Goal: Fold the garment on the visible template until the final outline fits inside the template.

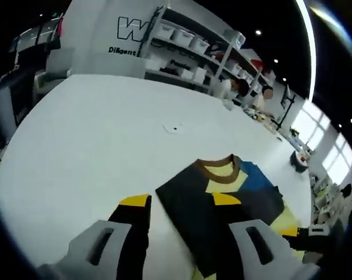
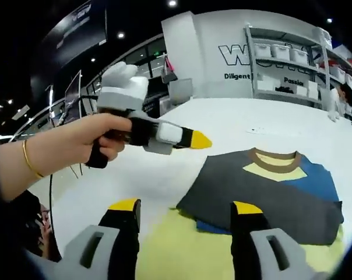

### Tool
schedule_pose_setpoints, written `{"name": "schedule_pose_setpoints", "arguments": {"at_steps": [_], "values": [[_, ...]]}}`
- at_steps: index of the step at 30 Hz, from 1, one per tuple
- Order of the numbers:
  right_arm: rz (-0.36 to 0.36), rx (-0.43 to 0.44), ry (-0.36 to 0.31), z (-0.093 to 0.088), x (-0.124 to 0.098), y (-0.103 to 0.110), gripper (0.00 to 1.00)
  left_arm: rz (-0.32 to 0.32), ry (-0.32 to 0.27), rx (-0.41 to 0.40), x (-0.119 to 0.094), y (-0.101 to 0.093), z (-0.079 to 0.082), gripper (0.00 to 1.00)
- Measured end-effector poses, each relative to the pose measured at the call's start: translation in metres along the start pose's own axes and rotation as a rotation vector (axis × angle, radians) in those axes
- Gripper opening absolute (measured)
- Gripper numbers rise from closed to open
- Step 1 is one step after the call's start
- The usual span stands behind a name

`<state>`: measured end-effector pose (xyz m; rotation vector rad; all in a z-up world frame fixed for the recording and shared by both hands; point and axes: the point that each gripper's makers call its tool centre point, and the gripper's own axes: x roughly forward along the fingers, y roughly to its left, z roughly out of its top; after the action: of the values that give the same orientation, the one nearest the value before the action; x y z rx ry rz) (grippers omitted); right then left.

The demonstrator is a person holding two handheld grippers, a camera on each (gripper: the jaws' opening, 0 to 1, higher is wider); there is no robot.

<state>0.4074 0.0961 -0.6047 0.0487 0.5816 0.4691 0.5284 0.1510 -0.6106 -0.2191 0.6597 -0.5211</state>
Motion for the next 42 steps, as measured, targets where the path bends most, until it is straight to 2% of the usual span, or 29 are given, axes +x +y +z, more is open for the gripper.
{"name": "schedule_pose_setpoints", "arguments": {"at_steps": [3,9,11,16,20,23,24,28,29,36,42], "values": [[-0.018,0.016,0.008,-0.003,-0.014,-0.016,0.66,0.013,0.017,0.036,-0.009,-0.006,-0.010,0.58],[-0.045,0.039,0.026,-0.006,-0.034,-0.042,0.74,0.002,0.026,0.054,-0.031,-0.025,-0.021,0.72],[-0.059,0.039,0.047,-0.011,-0.040,-0.051,0.75,0.018,0.057,0.067,-0.039,-0.029,-0.028,0.77],[-0.060,0.038,0.062,-0.016,-0.056,-0.064,0.81,0.026,0.068,0.096,-0.054,-0.037,-0.034,0.82],[-0.037,0.052,0.093,-0.027,-0.069,-0.074,0.82,0.003,0.077,0.087,-0.070,-0.048,-0.047,0.85],[-0.027,0.055,0.103,-0.031,-0.077,-0.079,0.83,0.005,0.088,0.084,-0.076,-0.050,-0.057,0.84],[-0.023,0.053,0.106,-0.032,-0.080,-0.080,0.83,0.008,0.108,0.085,-0.081,-0.051,-0.065,0.84],[0.006,0.048,0.127,-0.039,-0.096,-0.086,0.84,0.006,0.126,0.086,-0.094,-0.058,-0.079,0.84],[0.013,0.047,0.132,-0.040,-0.100,-0.087,0.85,0.003,0.135,0.081,-0.100,-0.061,-0.087,0.83],[0.009,0.033,0.147,-0.048,-0.126,-0.102,0.83,-0.017,0.210,0.067,-0.114,-0.067,-0.127,0.80],[0.021,0.021,0.166,-0.058,-0.145,-0.106,0.83,-0.014,0.240,0.066,-0.128,-0.070,-0.146,0.80]]}}
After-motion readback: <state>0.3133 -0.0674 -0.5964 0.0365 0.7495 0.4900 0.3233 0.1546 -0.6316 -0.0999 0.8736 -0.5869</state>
